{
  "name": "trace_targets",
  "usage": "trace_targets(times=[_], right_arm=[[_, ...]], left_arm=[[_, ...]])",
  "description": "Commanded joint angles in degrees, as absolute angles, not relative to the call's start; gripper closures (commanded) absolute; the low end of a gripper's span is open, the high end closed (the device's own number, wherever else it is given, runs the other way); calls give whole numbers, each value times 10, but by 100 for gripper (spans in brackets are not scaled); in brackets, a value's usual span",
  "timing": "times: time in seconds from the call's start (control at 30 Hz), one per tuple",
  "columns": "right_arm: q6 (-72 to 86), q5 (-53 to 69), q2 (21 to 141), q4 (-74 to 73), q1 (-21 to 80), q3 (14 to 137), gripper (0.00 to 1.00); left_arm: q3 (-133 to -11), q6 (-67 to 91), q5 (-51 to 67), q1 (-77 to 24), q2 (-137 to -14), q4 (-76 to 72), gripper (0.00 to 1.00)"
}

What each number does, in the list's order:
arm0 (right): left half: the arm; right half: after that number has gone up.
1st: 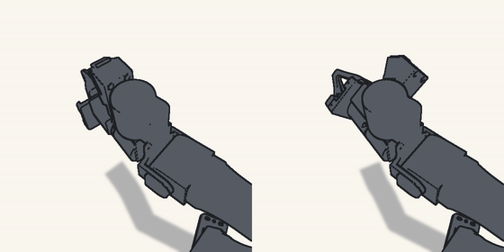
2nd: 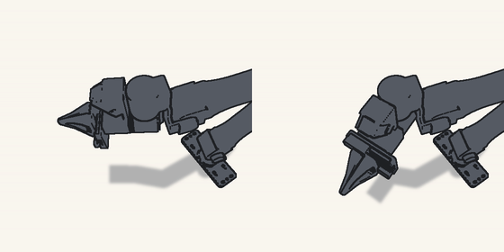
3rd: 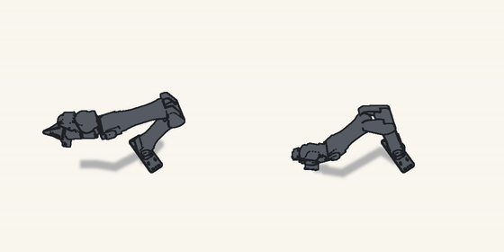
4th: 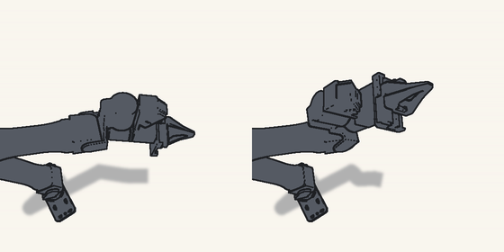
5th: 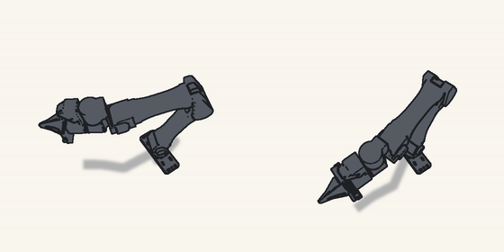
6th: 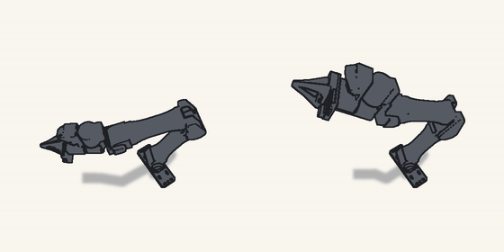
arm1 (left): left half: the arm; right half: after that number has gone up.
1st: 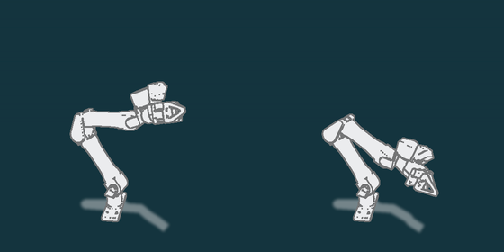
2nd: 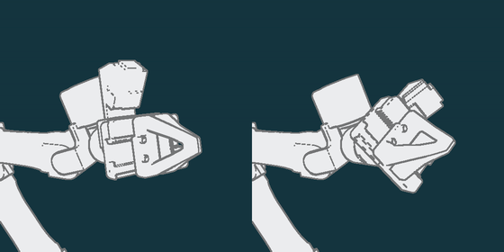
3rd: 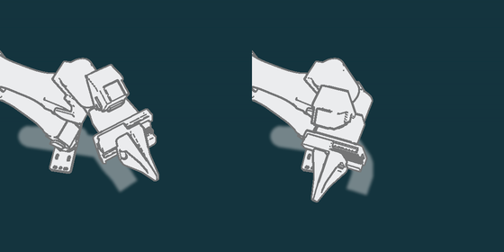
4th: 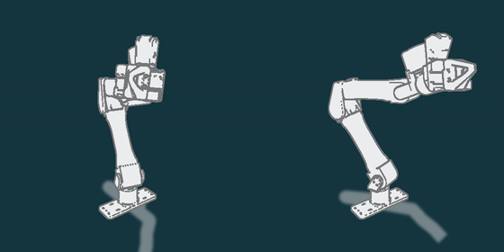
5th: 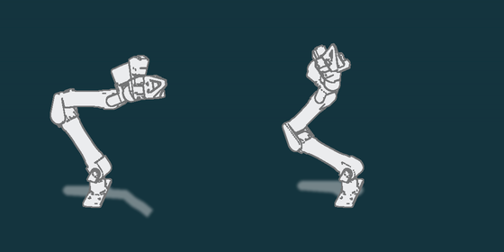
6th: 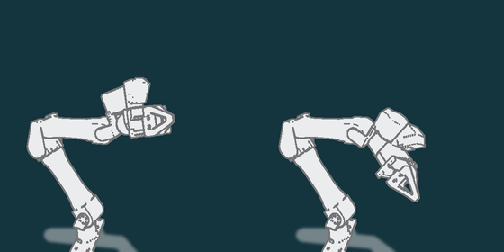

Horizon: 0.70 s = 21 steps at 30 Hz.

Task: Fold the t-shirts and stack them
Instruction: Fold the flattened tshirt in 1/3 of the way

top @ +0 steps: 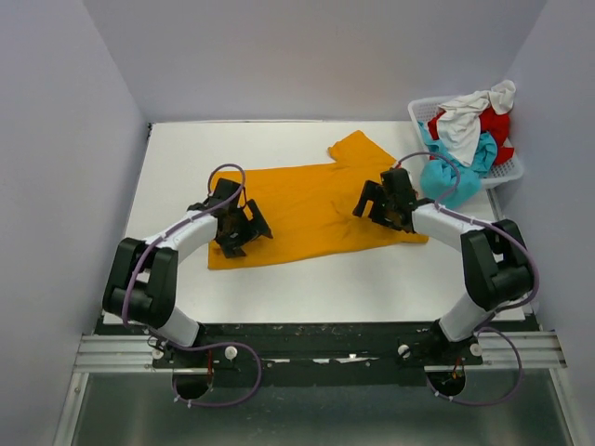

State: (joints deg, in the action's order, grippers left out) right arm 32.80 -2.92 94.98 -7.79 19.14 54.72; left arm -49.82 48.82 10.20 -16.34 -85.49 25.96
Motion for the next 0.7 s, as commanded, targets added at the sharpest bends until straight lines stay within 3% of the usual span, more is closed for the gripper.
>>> trace_targets(times=[0.0,0.2,0.33,0.53,0.67], right_arm=[[388,-87,927,-74,182,477,0],[439,-93,815,-101,174,359,0],[488,-122,735,-194,171,311,0],[551,-86,622,-290,170,241,0],[573,-124,526,-353,170,243,0]], left_arm=[[-490,486,139,-174,-894,235,2],[-430,507,140,-212,-870,224,1],[-380,532,133,-253,-827,226,1],[-289,599,124,-322,-709,240,2],[-247,638,115,-349,-648,243,1]])
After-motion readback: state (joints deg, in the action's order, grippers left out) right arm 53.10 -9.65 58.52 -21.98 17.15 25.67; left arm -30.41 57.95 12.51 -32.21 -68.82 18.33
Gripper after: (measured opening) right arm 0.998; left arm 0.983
